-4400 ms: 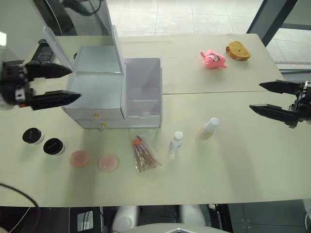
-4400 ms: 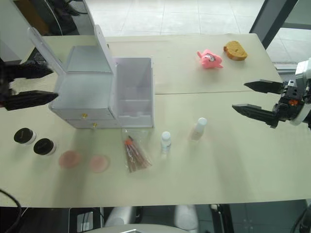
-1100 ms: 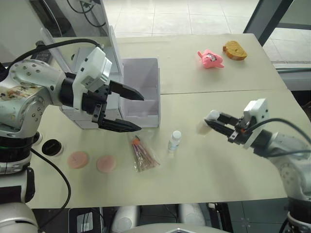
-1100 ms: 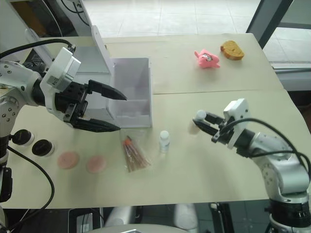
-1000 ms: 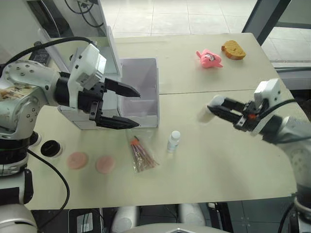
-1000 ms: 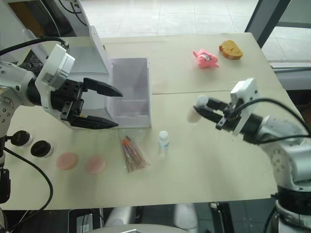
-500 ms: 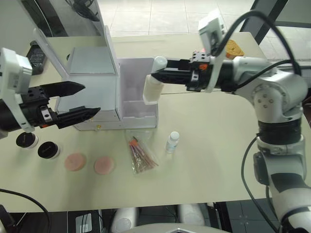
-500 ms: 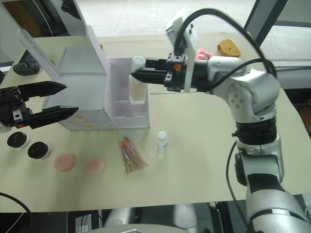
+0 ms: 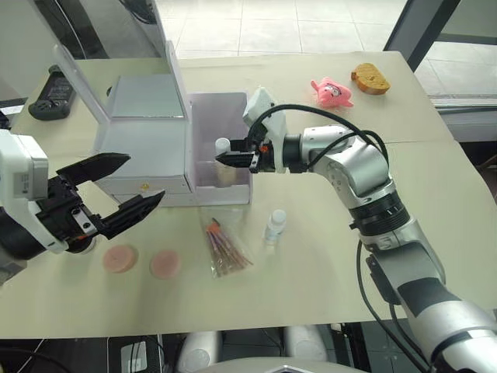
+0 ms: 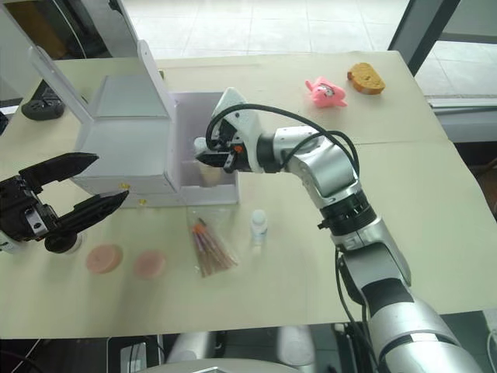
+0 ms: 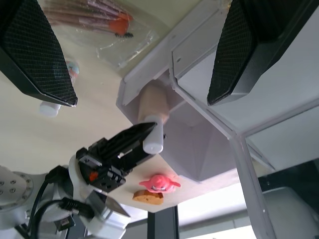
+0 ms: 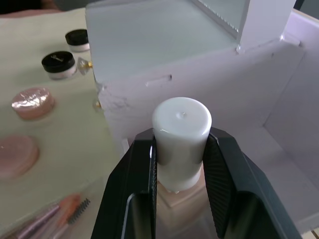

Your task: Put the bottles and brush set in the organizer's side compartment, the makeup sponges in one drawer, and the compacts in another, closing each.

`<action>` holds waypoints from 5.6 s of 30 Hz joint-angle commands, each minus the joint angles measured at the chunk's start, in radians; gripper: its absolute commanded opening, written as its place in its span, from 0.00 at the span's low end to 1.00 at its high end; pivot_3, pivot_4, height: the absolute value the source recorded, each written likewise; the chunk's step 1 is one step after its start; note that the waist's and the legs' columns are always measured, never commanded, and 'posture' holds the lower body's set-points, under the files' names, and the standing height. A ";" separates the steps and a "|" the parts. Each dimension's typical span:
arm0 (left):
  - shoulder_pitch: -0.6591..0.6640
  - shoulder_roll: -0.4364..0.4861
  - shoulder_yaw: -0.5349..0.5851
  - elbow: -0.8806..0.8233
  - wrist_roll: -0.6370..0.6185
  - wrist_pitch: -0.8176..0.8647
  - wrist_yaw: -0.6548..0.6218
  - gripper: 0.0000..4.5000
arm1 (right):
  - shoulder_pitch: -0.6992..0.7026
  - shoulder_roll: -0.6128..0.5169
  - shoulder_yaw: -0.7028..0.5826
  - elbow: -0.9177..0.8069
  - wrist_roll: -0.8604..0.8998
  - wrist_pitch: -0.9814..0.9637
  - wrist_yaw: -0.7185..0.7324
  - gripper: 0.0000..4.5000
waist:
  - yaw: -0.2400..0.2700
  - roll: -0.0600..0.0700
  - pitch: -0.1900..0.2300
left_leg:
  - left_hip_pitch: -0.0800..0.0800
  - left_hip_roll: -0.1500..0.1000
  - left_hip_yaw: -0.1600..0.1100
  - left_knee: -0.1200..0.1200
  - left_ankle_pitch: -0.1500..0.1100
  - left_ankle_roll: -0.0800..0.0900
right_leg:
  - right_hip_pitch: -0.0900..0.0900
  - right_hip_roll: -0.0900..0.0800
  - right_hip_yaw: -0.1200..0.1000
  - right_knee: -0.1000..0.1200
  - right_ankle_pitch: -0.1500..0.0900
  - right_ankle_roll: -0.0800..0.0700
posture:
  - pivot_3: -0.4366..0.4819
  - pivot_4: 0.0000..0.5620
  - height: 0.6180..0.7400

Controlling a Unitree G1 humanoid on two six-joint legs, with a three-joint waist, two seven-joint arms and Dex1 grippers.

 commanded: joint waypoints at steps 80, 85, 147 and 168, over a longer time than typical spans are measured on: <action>-0.391 0.328 -0.714 0.382 0.217 -0.289 -0.641 1.00 | 0.519 -0.475 -0.204 -0.616 0.218 0.078 0.169 0.80 | 0.019 0.000 0.001 | 0.002 0.003 0.003 0.001 -0.007 0.013 | 0.004 0.003 0.000 -0.007 0.000 -0.001 | 0.48 0.27 1.00; -0.435 0.289 -0.738 0.401 0.225 -0.285 -0.609 1.00 | 0.508 -0.440 -0.199 -0.600 0.219 0.089 0.158 0.80 | 0.021 -0.001 0.001 | 0.002 0.003 0.003 0.001 -0.007 0.013 | 0.004 0.004 0.000 -0.008 0.000 -0.001 | 0.48 0.27 1.00; 0.186 0.214 -0.111 0.162 0.193 -0.189 -0.391 1.00 | -0.229 0.147 0.022 0.351 -0.190 -0.295 0.262 0.43 | -0.009 0.000 0.001 | -0.002 0.005 0.000 -0.003 -0.001 0.000 | -0.010 0.006 0.002 0.007 0.001 -0.003 | 0.48 0.27 1.00; 0.323 0.093 0.220 0.785 0.371 -0.505 -0.460 1.00 | -0.017 -0.281 -0.410 0.277 0.030 -0.289 0.434 1.00 | -0.002 -0.001 0.000 | -0.002 0.005 0.003 -0.004 -0.004 0.007 | -0.010 0.006 0.002 0.000 0.001 -0.004 | 0.48 0.27 1.00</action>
